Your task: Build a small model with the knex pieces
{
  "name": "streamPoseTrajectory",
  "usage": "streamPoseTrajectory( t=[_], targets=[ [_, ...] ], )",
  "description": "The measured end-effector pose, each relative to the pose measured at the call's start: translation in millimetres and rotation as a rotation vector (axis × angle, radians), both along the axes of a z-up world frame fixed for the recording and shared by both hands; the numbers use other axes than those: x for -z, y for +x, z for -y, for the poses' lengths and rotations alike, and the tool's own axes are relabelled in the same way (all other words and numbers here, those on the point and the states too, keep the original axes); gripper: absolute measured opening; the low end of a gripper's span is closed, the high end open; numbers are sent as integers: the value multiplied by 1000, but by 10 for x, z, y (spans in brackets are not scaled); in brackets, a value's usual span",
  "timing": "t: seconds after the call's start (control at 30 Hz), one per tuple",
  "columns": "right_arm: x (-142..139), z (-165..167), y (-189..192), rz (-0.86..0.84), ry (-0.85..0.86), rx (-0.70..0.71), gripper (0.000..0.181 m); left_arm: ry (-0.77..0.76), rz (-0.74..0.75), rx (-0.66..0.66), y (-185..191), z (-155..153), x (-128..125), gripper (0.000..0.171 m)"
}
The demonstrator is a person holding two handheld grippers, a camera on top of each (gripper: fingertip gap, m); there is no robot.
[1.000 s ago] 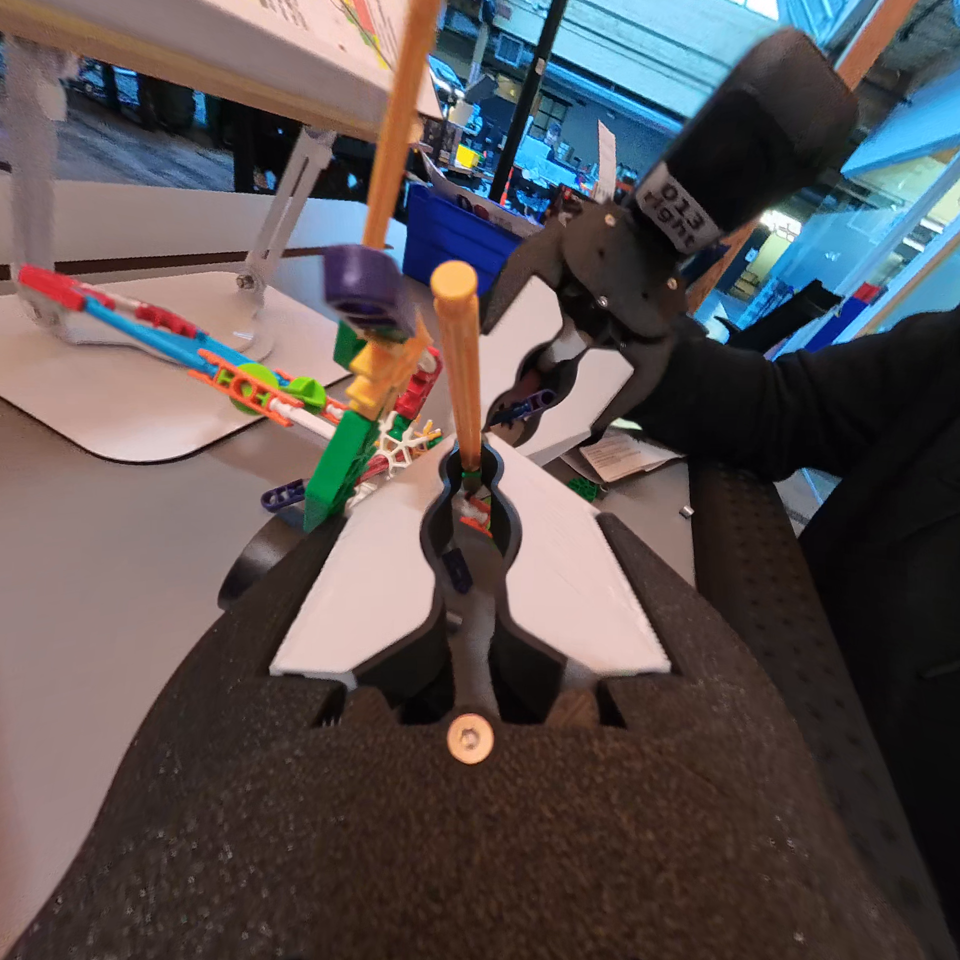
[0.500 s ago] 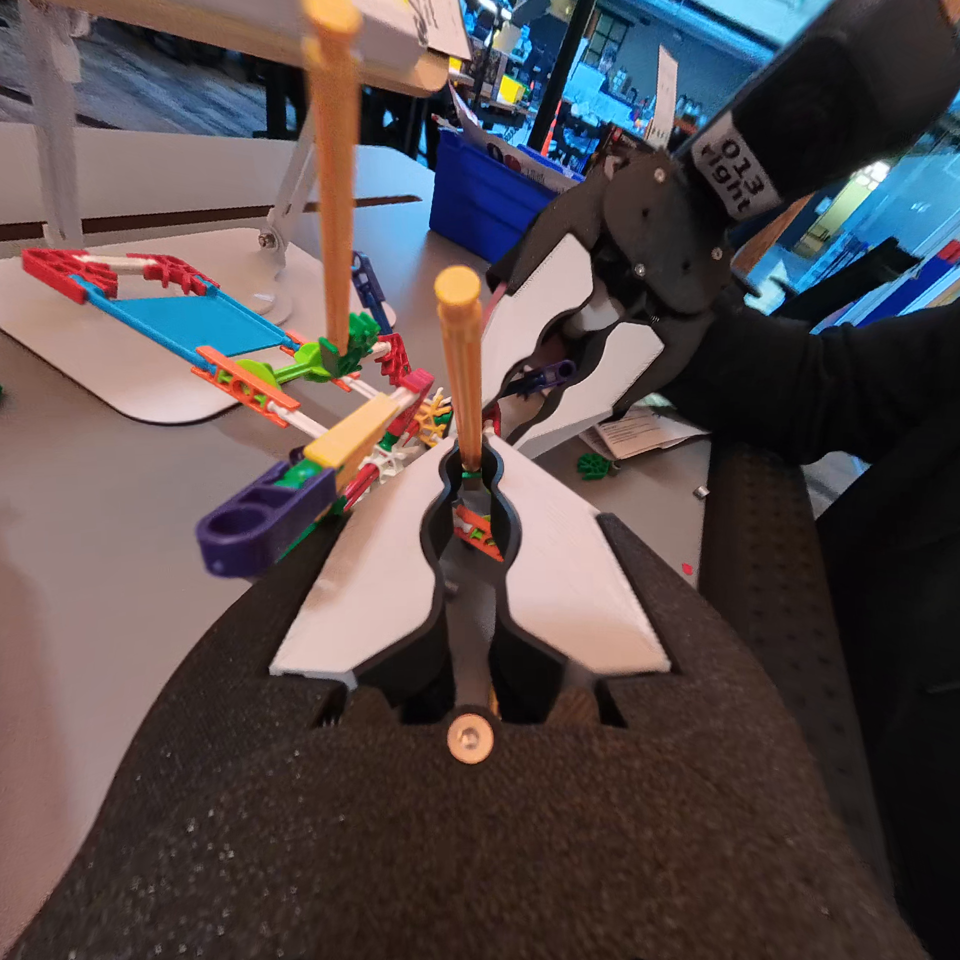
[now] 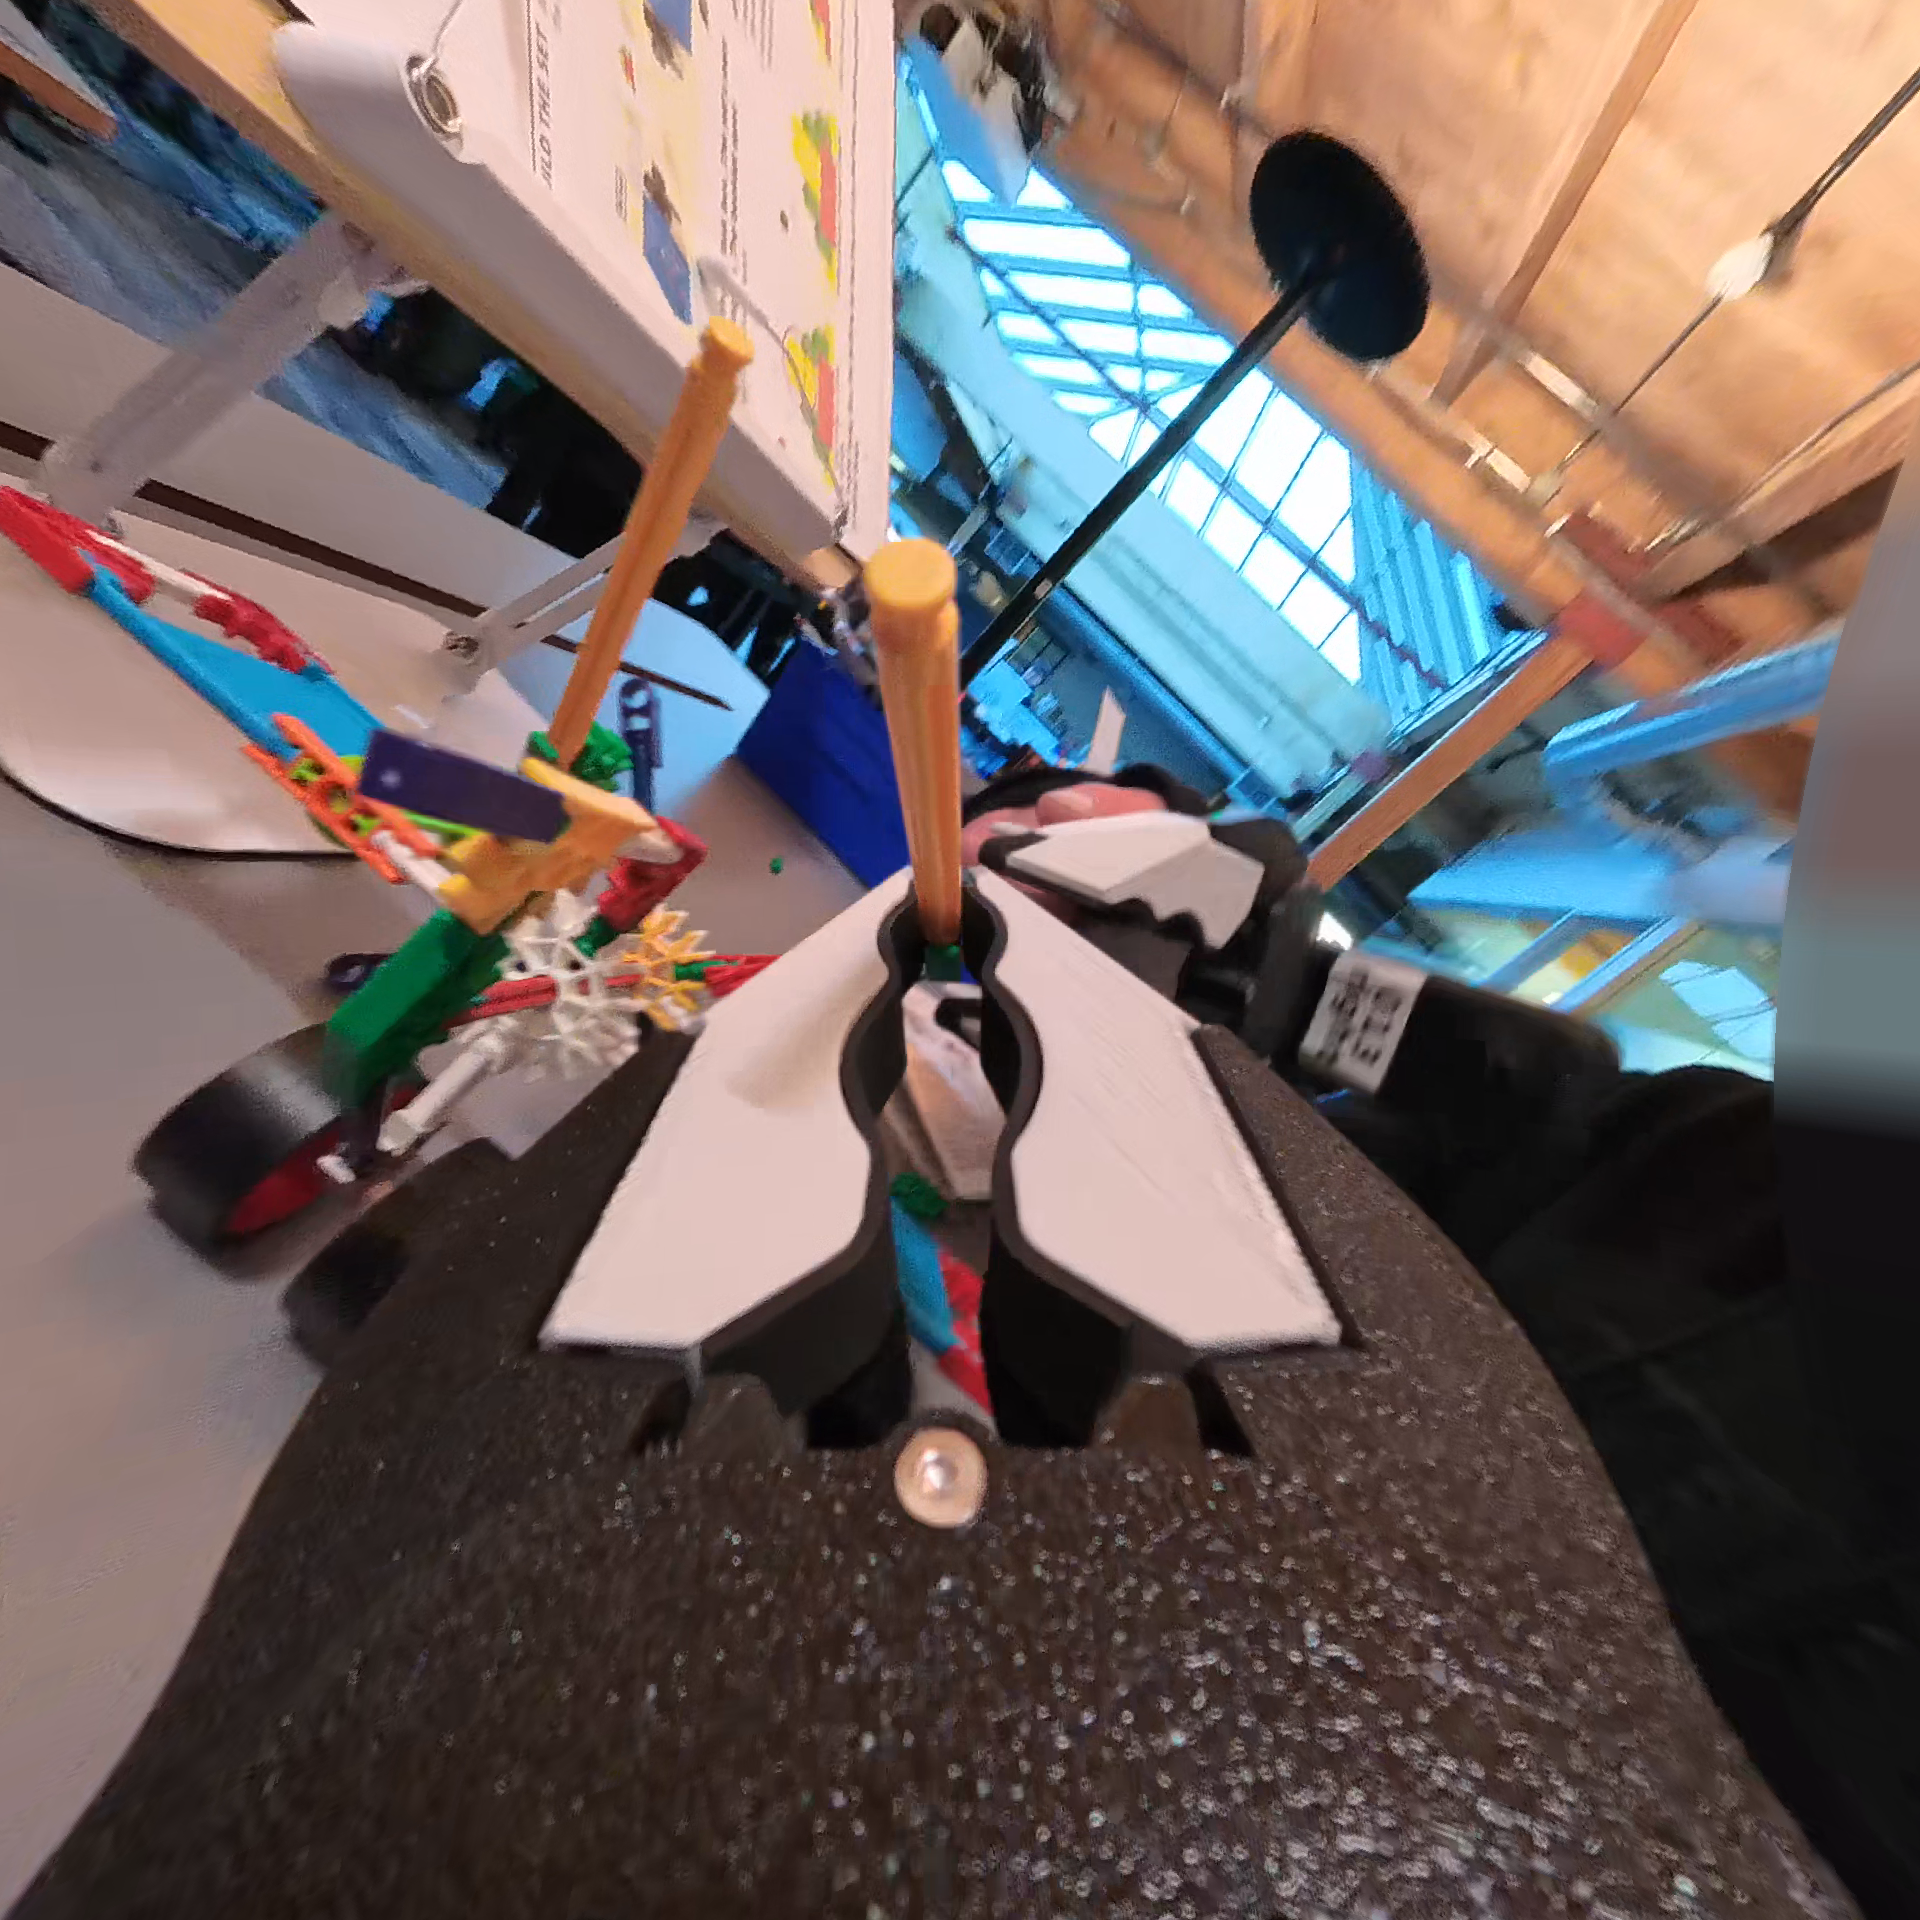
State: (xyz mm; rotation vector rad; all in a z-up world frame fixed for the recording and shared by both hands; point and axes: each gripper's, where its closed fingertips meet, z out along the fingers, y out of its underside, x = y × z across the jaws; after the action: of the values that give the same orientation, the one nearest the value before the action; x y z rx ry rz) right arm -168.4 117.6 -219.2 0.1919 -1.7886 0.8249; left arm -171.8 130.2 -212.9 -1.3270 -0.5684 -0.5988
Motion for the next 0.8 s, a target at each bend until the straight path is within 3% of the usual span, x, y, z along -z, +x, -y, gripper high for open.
streamPoseTrajectory(
  t=[0.27, 0.47, 0.63, 0.8],
  targets=[
    [-254, 13, 27, -354, 74, 83, 21, 169, 144, 8, 97, 40, -244, 5],
    [-388, -12, 83, -441, 42, 91, 14, 261, 216, -17, 110, 49, -381, 5],
    [-335, -5, 81, -410, 40, 73, 5, 303, 289, -52, 40, 55, -387, 19],
    [-347, -67, 31, -157, -109, 28, 4, 276, 143, -152, -55, 202, -399, 23]
  ],
)
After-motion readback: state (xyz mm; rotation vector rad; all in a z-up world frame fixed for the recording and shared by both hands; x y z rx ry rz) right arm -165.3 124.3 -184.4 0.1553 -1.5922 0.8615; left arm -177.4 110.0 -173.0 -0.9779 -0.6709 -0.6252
